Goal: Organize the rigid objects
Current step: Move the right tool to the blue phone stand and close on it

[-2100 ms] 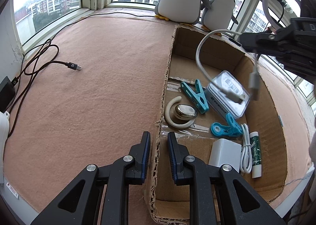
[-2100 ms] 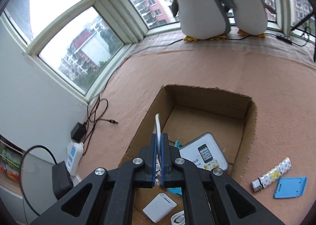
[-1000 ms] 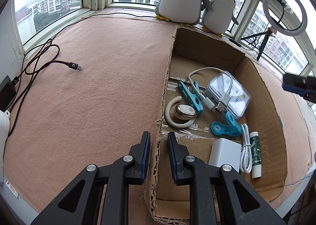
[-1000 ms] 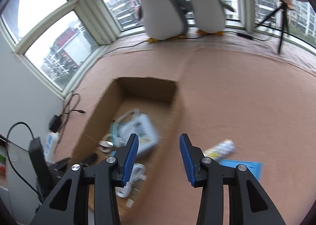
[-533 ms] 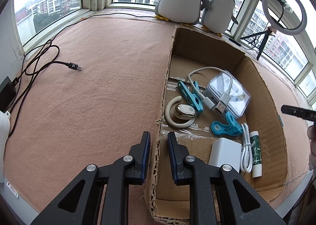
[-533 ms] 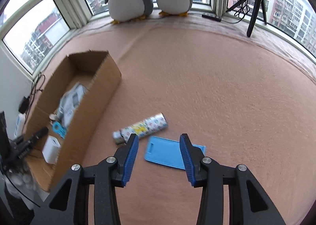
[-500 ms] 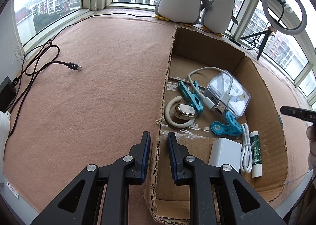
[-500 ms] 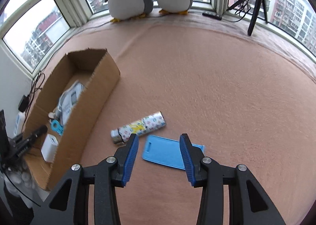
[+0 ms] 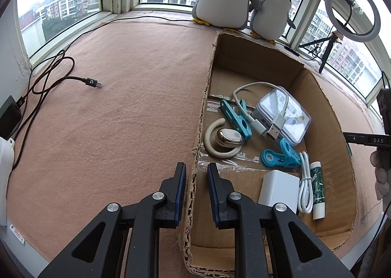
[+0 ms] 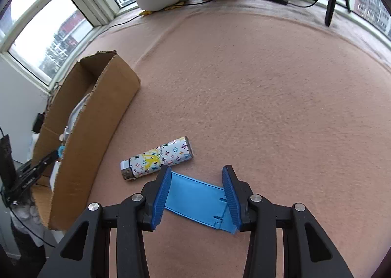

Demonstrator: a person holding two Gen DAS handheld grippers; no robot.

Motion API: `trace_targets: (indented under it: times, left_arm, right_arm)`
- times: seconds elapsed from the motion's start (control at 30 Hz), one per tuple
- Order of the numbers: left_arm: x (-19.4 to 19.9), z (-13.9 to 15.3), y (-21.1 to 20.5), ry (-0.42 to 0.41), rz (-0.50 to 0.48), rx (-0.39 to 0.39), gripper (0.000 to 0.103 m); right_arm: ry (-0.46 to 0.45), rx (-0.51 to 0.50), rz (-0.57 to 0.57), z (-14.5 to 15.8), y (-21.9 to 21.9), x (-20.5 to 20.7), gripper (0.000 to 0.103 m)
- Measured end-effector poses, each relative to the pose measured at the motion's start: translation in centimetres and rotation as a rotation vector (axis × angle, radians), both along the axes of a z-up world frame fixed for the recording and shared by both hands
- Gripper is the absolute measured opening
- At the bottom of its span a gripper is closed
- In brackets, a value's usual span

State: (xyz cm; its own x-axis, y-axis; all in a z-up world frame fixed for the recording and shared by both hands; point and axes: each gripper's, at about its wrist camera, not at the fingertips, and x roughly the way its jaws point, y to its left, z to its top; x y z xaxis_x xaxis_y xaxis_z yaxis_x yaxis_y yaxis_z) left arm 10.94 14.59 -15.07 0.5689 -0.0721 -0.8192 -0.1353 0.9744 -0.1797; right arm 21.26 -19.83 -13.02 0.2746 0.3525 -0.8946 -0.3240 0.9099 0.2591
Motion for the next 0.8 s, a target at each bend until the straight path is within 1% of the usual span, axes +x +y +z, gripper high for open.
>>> trace_targets:
  times: [0.2,0.37,0.57,0.63,0.7,0.8]
  left_arm:
    - [0.0,0.0,0.1,0.002,0.001,0.005,0.02]
    - [0.0,0.0,0.0,0.003,0.001,0.008,0.02]
    - [0.0,0.0,0.1,0.002,0.0,0.007,0.02]
    - [0.0,0.0,0.1,0.001,0.0,0.007,0.02]
    - [0.1,0.0,0.1,0.002,-0.001,0.008,0.02]
    - [0.0,0.0,0.1,0.002,-0.002,0.008,0.02]
  right_arm:
    - [0.017,0.04,0.012,-0.1,-0.4,0.5,0.04]
    - [0.059,0.061,0.04,-0.2,-0.6,0.3,0.04]
    - [0.082,0.021,0.109,-0.1,0.0,-1.7,0.04]
    - [0.066,-0.026,0.132,0.0,0.8,-2.5,0.04]
    - [0.036,-0.1,0.167,0.1,1.9,-3.2,0.04]
    - [-0.021,-0.249,0.242,0.1,4.2,-4.3,0.04]
